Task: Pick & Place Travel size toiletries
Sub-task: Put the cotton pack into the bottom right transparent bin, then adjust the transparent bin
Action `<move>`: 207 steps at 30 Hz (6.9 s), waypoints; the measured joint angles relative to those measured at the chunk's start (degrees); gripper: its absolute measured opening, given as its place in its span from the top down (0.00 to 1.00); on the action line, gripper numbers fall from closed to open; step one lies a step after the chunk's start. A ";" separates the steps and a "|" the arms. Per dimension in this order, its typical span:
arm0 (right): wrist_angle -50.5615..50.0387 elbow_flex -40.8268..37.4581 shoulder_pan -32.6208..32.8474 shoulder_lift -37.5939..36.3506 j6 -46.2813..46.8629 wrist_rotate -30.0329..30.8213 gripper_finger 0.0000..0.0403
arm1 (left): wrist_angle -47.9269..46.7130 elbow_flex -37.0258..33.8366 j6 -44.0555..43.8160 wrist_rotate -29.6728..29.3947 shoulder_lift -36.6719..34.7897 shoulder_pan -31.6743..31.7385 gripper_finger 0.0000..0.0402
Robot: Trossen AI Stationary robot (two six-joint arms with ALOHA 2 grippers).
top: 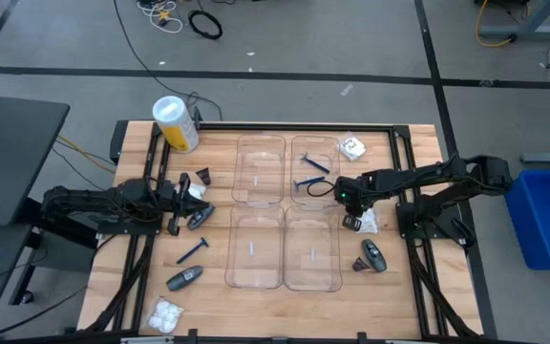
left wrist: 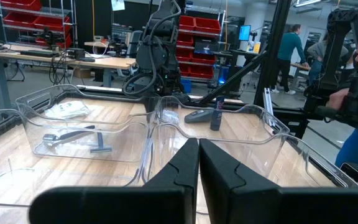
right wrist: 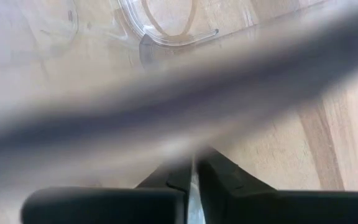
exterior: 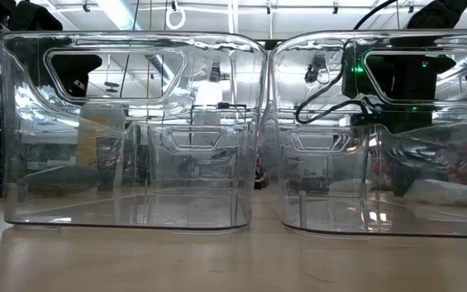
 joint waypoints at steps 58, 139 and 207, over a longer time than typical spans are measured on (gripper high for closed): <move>-5.91 2.14 -0.11 -23.98 0.61 1.57 1.00 | 0.00 0.01 0.01 0.00 -0.01 0.00 0.94; 39.19 2.16 7.61 -21.72 -6.02 -15.54 1.00 | 0.00 0.01 -0.01 0.00 0.00 0.00 0.94; 41.30 2.99 15.65 -2.61 -5.52 -11.93 0.54 | 0.00 0.01 0.01 -0.02 0.00 0.02 0.94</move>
